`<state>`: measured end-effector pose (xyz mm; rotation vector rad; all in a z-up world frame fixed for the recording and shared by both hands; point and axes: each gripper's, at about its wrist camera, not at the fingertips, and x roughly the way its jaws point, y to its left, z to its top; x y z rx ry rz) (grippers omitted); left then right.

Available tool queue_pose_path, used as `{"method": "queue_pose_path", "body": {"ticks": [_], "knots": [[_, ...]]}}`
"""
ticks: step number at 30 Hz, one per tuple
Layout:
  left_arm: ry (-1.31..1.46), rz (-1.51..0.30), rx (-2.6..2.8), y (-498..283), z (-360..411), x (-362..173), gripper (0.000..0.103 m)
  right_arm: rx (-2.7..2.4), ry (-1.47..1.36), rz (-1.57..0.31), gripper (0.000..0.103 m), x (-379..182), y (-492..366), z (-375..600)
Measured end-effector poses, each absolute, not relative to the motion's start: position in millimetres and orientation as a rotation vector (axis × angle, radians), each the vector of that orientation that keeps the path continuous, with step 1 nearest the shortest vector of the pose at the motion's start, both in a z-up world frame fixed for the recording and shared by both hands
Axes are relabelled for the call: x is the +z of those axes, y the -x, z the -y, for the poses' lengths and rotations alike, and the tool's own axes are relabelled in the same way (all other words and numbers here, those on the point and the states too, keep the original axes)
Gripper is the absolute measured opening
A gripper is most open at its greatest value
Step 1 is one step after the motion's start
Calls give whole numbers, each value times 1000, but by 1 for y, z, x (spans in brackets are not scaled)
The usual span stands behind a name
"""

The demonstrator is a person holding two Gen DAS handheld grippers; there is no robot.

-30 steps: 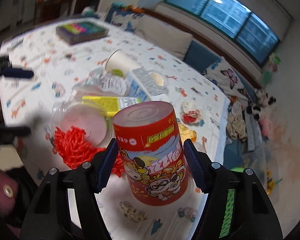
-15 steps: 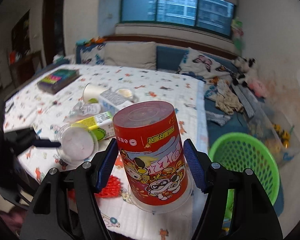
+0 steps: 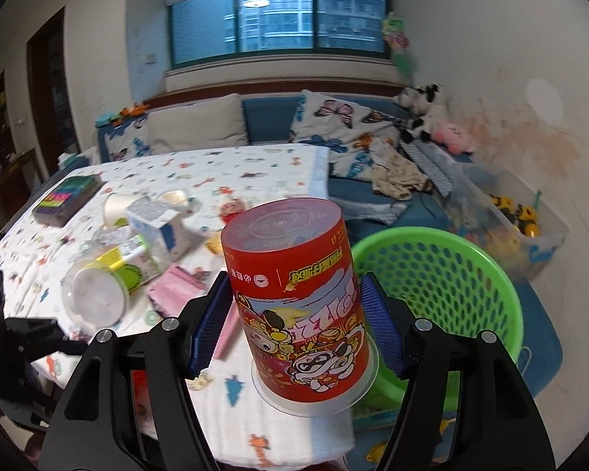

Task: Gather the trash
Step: 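Carry the red cup over the basket with right tool while left tool grasps red mesh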

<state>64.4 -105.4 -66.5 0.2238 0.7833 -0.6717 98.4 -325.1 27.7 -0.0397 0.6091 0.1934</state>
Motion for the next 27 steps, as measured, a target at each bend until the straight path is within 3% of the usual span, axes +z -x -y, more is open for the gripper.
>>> {"method": "queue_pose_path", "body": {"ticks": [2, 8, 27], "knots": [[-219, -778, -691, -63, 108, -66, 41, 164, 19, -609, 67, 26, -101, 338], [-205, -763, -701, -61, 109, -58, 32, 77, -34, -618, 67, 21, -111, 372], [-155, -653, -772, -82, 137, 16, 31, -60, -150, -667, 68, -12, -152, 444]]}}
